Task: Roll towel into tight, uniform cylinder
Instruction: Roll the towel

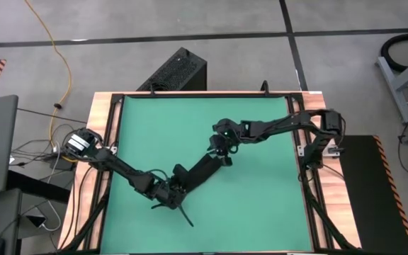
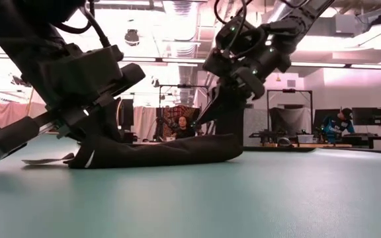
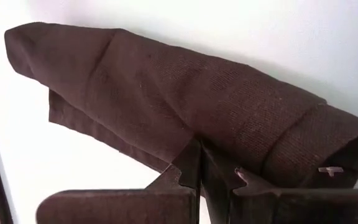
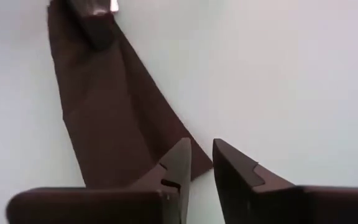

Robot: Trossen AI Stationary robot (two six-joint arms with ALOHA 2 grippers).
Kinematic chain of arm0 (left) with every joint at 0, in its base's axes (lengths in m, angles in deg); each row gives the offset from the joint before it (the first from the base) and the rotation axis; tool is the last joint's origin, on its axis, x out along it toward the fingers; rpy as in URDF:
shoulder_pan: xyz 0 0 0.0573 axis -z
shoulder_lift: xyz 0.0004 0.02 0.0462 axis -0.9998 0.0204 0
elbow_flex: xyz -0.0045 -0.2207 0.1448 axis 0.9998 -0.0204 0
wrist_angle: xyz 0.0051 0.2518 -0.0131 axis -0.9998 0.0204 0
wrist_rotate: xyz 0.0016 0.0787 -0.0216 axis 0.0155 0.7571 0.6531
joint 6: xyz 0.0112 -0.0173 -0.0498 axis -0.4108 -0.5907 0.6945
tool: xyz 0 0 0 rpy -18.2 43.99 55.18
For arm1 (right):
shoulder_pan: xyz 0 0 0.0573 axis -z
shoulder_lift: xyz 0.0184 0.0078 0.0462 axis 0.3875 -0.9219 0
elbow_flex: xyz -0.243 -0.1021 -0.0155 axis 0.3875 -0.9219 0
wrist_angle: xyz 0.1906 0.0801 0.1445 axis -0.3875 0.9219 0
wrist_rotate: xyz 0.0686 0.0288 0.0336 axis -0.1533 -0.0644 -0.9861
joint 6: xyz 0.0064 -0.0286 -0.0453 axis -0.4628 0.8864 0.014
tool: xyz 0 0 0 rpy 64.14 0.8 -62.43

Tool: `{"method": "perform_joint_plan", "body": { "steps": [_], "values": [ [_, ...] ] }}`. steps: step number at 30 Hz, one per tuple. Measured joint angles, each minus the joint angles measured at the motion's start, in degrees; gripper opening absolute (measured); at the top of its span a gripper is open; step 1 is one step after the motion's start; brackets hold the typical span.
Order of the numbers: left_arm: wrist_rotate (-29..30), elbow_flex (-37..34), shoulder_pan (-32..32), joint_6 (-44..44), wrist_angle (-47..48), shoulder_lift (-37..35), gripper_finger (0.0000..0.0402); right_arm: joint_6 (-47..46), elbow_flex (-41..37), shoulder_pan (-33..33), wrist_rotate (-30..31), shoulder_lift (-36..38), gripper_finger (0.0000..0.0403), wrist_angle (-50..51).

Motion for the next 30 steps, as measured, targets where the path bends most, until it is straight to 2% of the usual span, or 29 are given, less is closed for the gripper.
{"method": "perform_joint_plan", "body": {
  "steps": [6, 18, 24, 30],
  "values": [
    [0.7, 0.0, -0.7, -0.3, 0.6, 0.0, 0.0, 0.5, -0.1, 0.3, -2.7, -3.5, 0.0077, -4.6],
    [1.4, 0.0, -0.9, -1.8, 0.3, 0.0, 0.0, 1.3, -0.1, 0.9, -2.7, -9.2, 0.0076, -5.6],
    [2.8, 0.0, -0.7, -1.8, 1.0, -0.1, 0.0, -0.6, 0.1, 1.8, -2.7, -10.2, 0.0076, -2.9],
    [5.0, 0.0, 0.9, 1.9, 6.4, -1.7, 0.0, -5.2, 0.1, 1.8, 2.2, -9.4, 0.0076, 1.4]
  ]
}}
